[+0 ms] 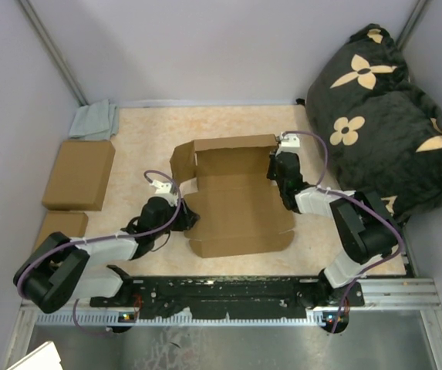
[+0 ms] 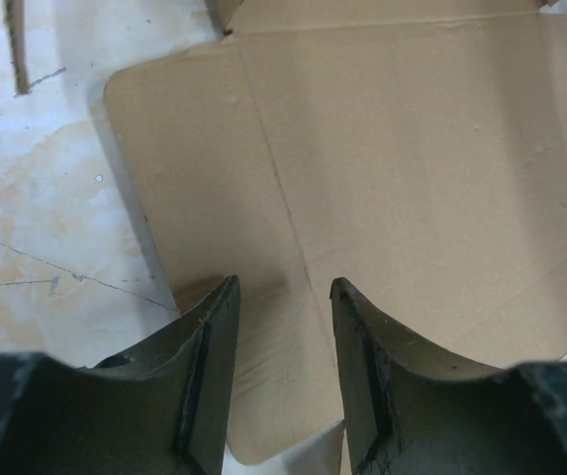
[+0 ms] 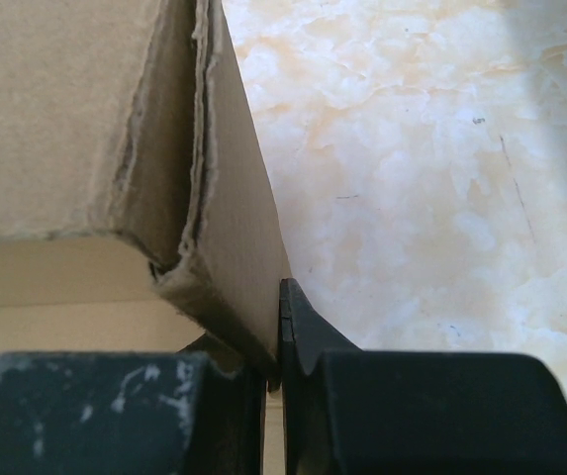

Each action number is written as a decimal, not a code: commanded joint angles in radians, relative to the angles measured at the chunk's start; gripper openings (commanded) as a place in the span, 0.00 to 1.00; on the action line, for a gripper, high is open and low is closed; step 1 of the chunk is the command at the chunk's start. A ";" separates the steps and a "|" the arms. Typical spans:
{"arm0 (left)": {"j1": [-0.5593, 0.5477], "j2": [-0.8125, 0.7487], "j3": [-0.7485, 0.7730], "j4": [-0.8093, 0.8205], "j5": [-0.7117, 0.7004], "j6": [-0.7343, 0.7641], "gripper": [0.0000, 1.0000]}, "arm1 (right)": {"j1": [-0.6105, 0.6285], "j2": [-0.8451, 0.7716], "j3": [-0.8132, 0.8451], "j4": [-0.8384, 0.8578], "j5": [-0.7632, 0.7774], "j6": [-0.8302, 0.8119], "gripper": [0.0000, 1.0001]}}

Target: Fold the paper box

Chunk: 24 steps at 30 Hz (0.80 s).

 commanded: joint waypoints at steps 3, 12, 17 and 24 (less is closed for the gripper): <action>-0.005 -0.102 0.036 -0.104 -0.022 0.009 0.50 | 0.026 0.038 0.017 -0.030 0.072 0.014 0.04; -0.004 -0.283 0.153 -0.279 -0.104 0.053 0.51 | 0.032 0.036 0.026 -0.051 0.091 0.011 0.04; -0.004 -0.425 0.250 -0.363 -0.179 0.099 0.51 | 0.034 0.037 0.030 -0.065 0.099 0.003 0.04; 0.038 -0.456 0.276 -0.344 -0.534 0.181 0.60 | 0.034 0.037 0.033 -0.076 0.085 0.000 0.04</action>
